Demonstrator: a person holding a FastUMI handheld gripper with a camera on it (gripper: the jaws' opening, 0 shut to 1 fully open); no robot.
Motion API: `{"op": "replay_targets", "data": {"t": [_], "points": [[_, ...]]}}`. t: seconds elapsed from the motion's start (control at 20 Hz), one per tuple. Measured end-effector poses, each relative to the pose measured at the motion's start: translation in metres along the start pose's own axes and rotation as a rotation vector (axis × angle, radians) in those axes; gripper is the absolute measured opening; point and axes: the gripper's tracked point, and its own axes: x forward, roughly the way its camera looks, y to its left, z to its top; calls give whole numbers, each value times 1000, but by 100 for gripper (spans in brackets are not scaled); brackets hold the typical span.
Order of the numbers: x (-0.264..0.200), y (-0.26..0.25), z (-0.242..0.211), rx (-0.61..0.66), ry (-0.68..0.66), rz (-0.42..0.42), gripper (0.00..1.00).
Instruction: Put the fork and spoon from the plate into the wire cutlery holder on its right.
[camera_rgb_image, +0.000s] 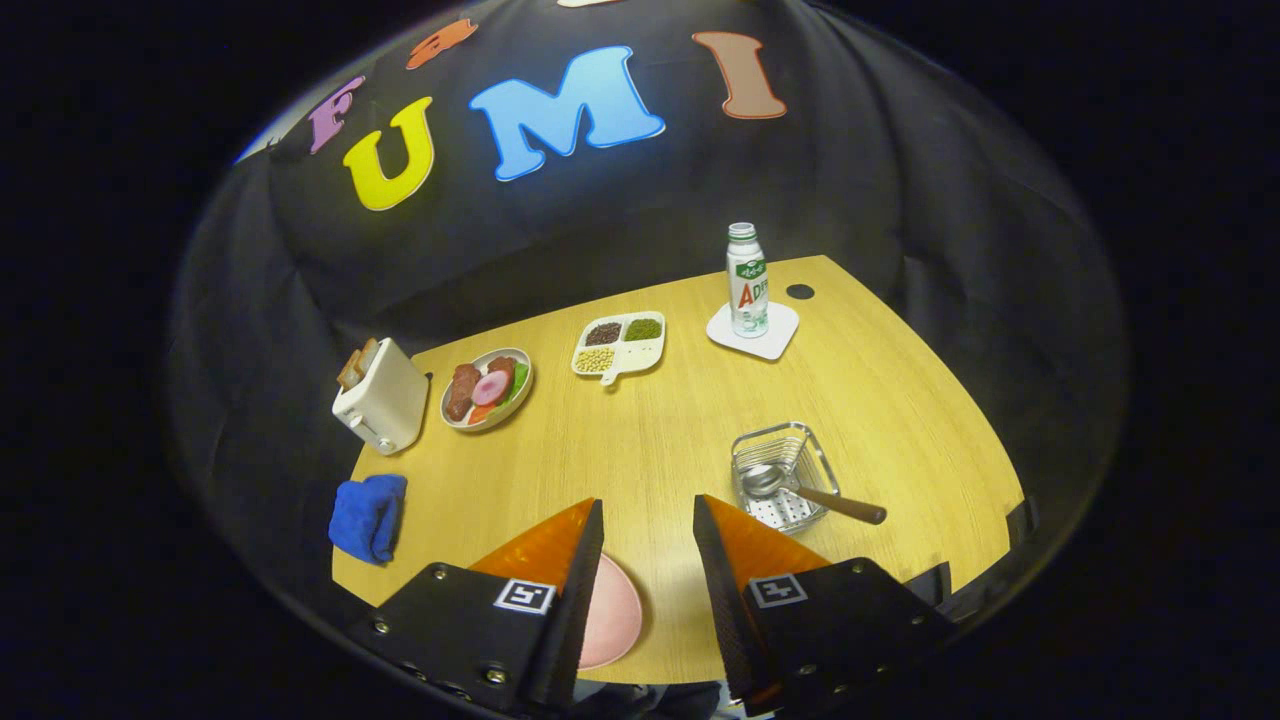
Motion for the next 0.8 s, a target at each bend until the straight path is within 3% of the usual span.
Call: {"op": "replay_targets", "data": {"t": [0.8], "points": [[24,101,-141,-32,282,162,56]]}}
